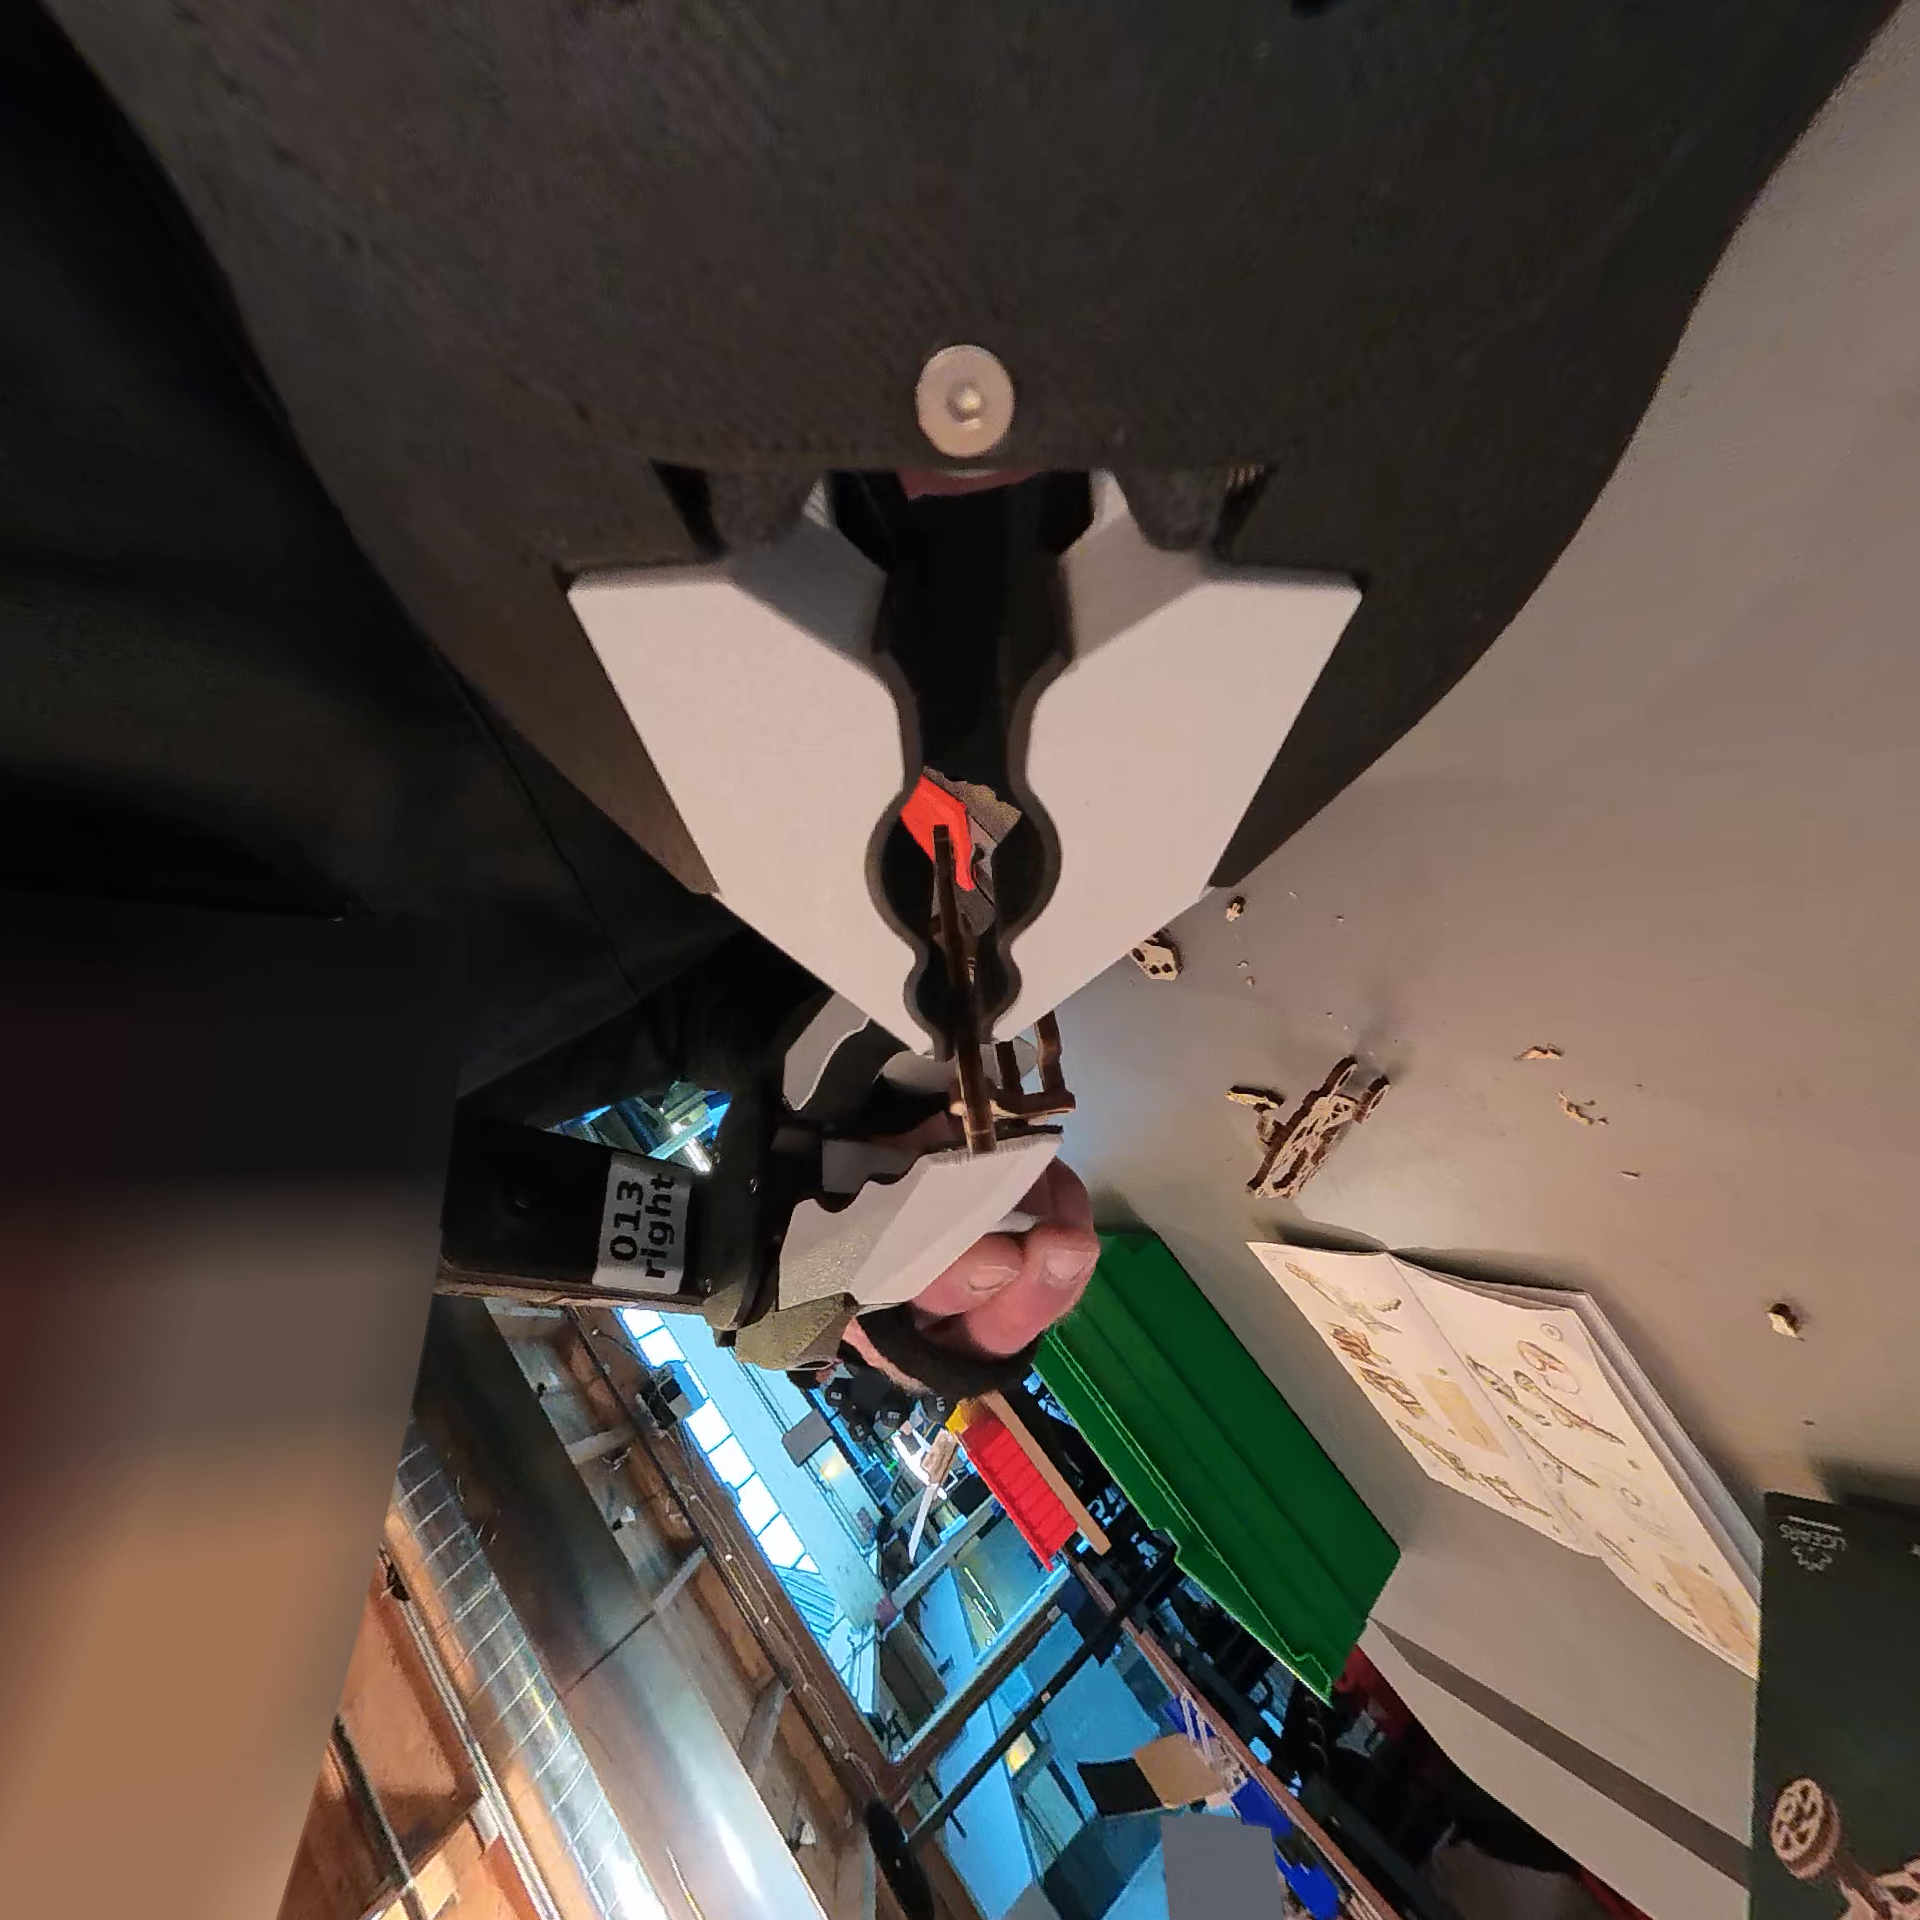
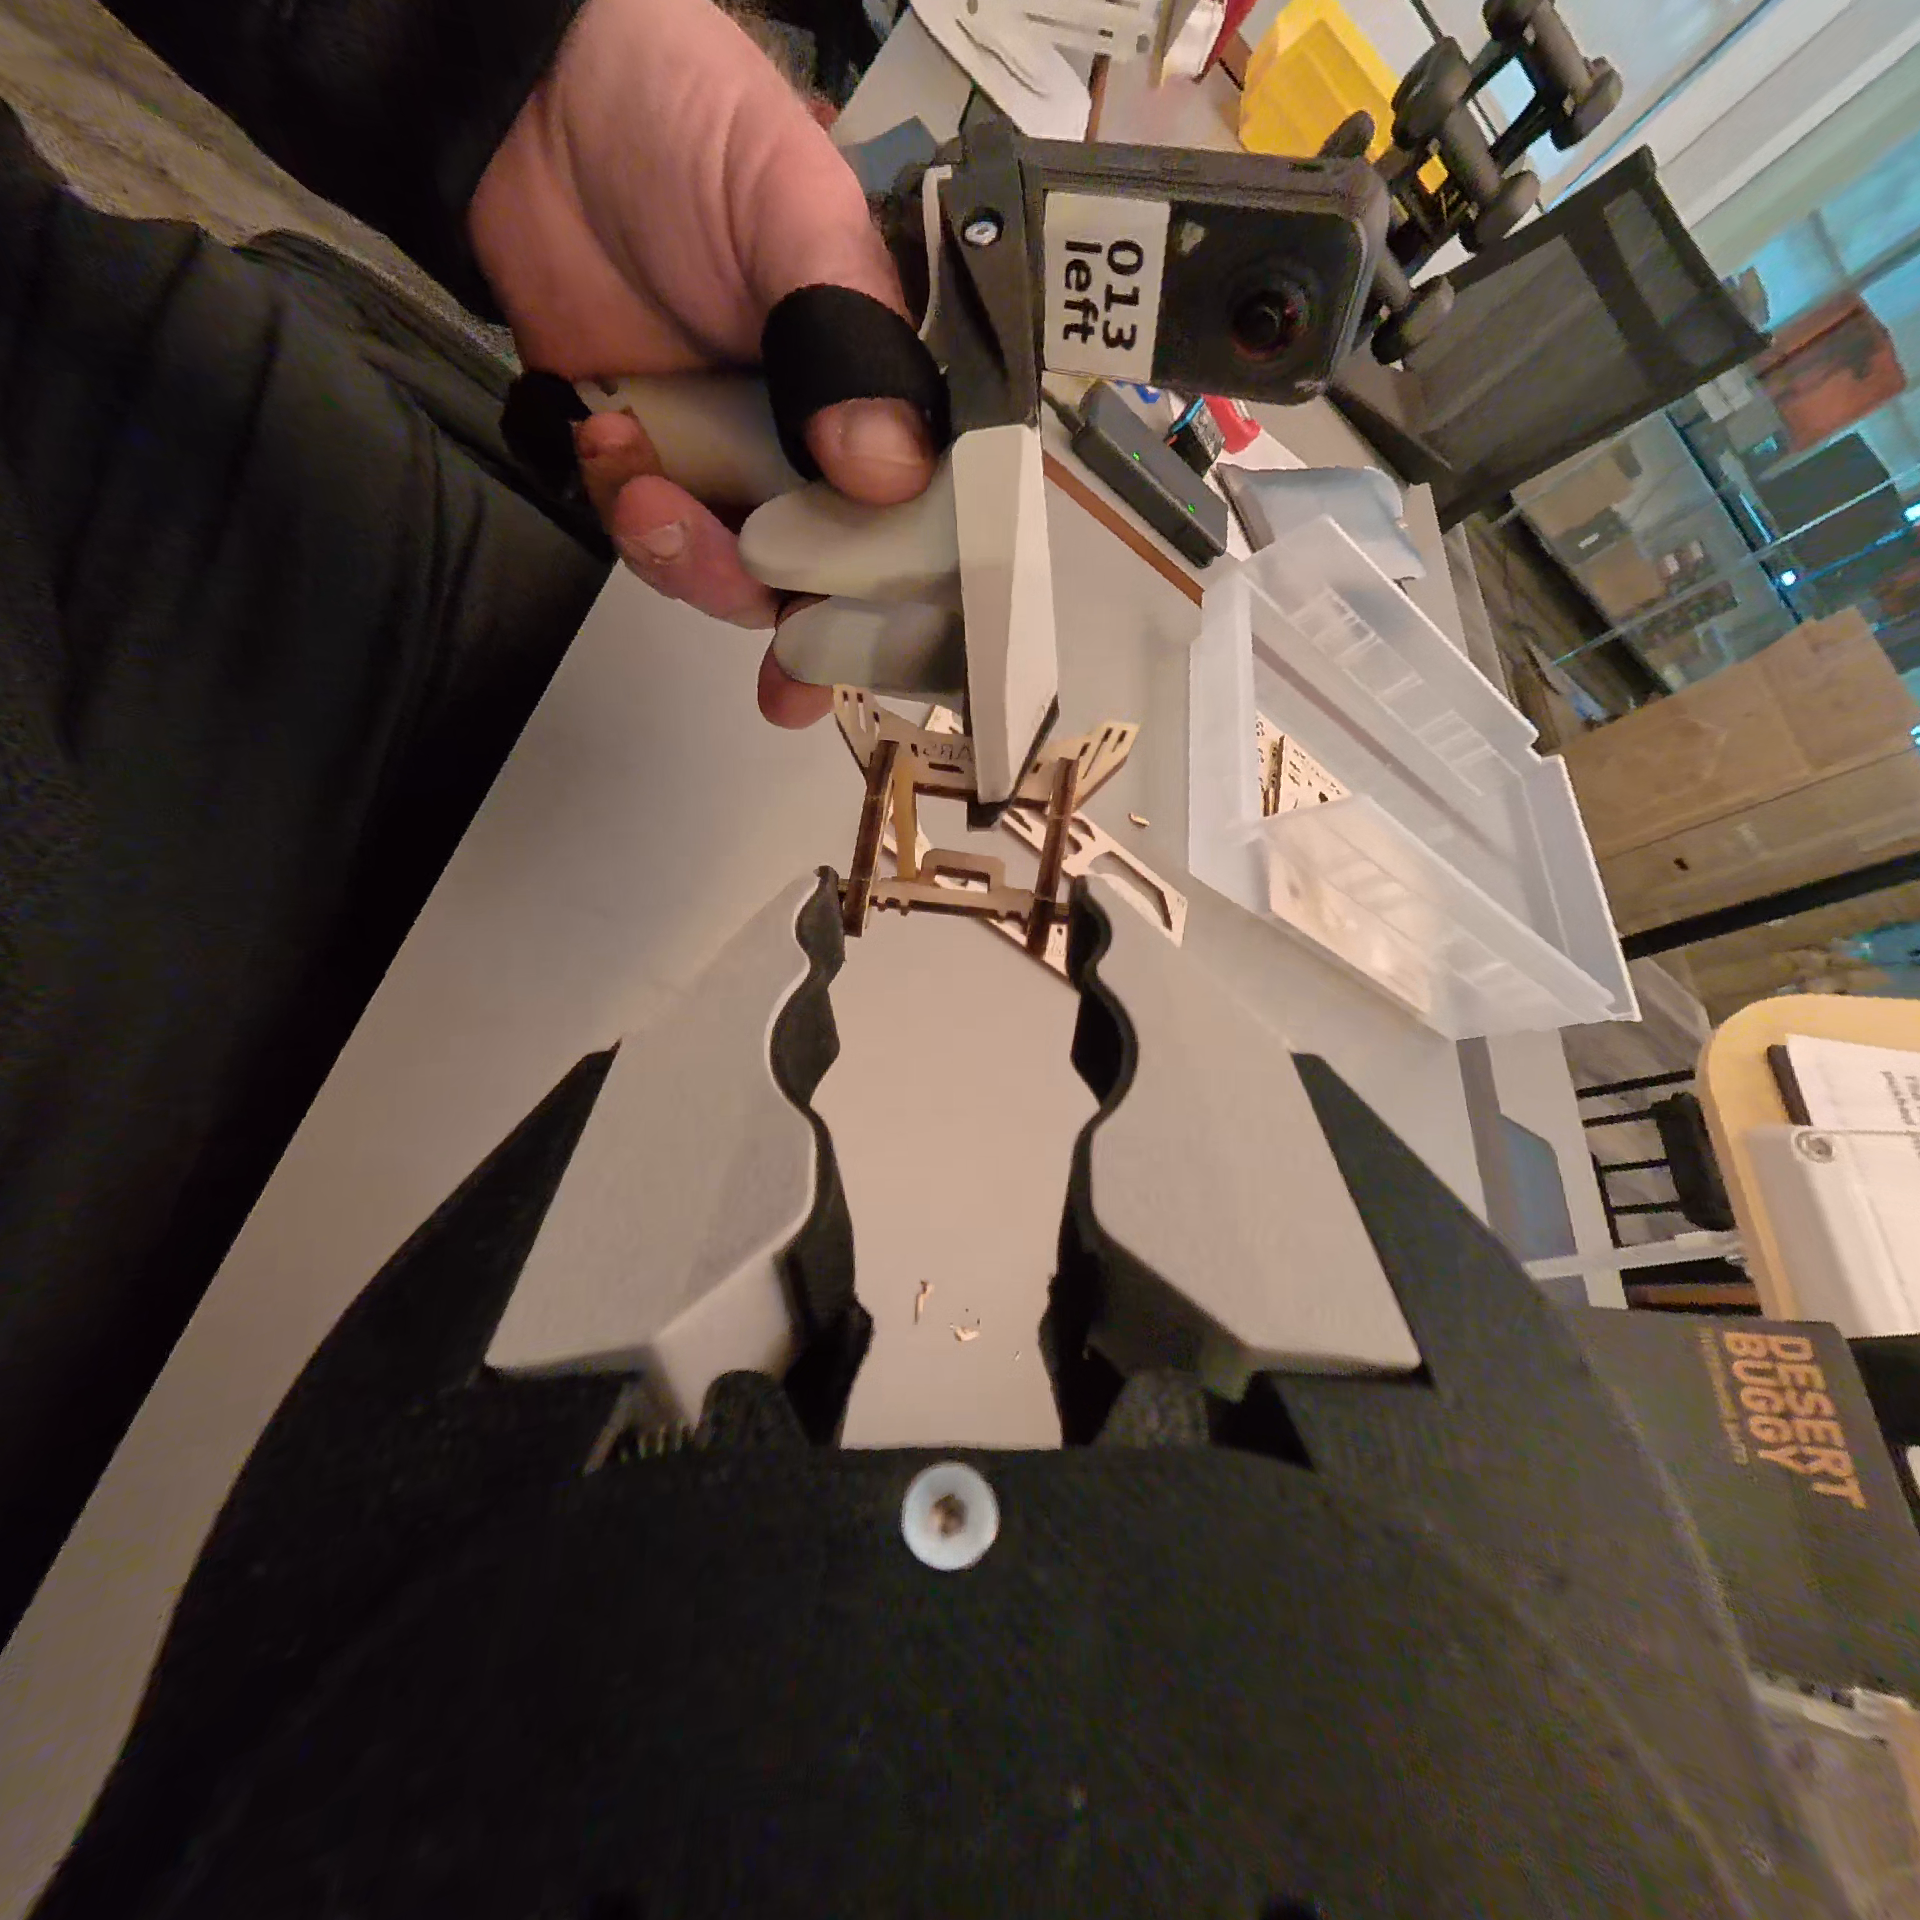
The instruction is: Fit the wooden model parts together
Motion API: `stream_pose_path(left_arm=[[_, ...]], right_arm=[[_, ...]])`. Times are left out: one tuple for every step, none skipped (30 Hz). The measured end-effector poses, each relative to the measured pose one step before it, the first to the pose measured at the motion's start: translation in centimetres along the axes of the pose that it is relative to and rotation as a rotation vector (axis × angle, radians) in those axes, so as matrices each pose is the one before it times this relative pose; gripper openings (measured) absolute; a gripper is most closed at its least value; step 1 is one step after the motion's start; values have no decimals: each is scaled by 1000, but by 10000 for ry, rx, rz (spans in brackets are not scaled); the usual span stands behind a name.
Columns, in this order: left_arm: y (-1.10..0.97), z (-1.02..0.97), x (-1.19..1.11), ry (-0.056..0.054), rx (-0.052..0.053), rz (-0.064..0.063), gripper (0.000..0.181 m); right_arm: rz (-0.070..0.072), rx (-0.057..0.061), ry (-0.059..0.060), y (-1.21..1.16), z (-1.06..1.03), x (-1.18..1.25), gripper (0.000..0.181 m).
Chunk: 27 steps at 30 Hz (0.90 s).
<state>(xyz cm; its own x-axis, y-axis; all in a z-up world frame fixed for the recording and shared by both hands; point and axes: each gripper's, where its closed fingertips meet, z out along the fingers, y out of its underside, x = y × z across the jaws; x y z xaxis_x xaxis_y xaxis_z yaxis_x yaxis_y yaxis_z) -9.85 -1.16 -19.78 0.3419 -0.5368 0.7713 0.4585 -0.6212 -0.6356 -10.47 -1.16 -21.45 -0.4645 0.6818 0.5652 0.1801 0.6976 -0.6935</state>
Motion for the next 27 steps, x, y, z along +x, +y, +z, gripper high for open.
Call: stream_pose_path(left_arm=[[10,28,-5,22,24,-28,1],[-20,27,-49,-13,41,-23,1],[-2,0,-95,-26,23,-46,1],[26,-35,-86,-5,5,-30,1],[-31,-38,-16,45,45,-47,1],[-95,-56,12,54,84,-75,1],[-25,-61,11,67,40,-74,1],[56,-21,20,66,-8,-78,1],[92,13,-28,30,-16,-61,1],[59,20,22,44,-2,-64,1],[39,16,-12,25,4,-46,1],[-3,18,12,46,14,-51,1],[-15,28,28,44,22,-44,1],[-45,23,8,22,41,-25,1],[-30,-11,-31,9,31,-42,1],[11,13,-37,21,20,-58,1],[-30,-12,-47,28,60,-60,1],[-122,-42,15,67,133,-79,1],[-182,-46,27,73,158,-102,1],[-111,2,-18,25,99,-57,1],[-69,-6,-58,2,55,-31,1],[32,4,-86,-29,-4,1,1],[-3,-18,-83,-11,25,-21,1],[-108,-68,28,64,88,-73,0],[-72,-64,41,72,65,-75,0],[3,-37,-29,9,8,-37,1],[53,-21,-50,-14,-19,-17,1]], right_arm=[[120,-20,-3,24,-24,-29,41],[92,-30,19,43,-4,-5,41],[66,-24,34,72,52,-2,41],[86,-7,15,47,65,-25,41],[-14,2,91,-11,42,31,41],[-171,-28,171,25,0,108,41],[-197,-49,92,76,-10,35,42],[-123,-8,-50,12,2,-113,42],[-69,-7,-75,30,-23,-81,42],[-25,6,-86,32,-35,-53,41],[80,9,-141,11,-30,-66,41],[97,3,-125,-3,-44,-50,40],[9,-9,-62,-9,-46,-9,40],[17,-22,-37,6,-31,17,40],[73,-16,-59,15,7,-3,40],[78,-12,-62,31,7,-19,39],[64,-6,-29,30,22,3,39],[105,47,33,-33,18,95,40],[176,78,71,-80,20,153,40],[167,12,60,-31,27,99,40],[44,-18,75,13,29,55,40],[-55,-42,34,109,15,-15,41],[-80,-82,-53,218,-26,-116,43],[-29,-107,-80,266,-51,-81,47],[45,-45,-33,175,-89,39,48],[50,60,-23,19,-139,79,46],[8,97,11,-91,-156,97,41]])
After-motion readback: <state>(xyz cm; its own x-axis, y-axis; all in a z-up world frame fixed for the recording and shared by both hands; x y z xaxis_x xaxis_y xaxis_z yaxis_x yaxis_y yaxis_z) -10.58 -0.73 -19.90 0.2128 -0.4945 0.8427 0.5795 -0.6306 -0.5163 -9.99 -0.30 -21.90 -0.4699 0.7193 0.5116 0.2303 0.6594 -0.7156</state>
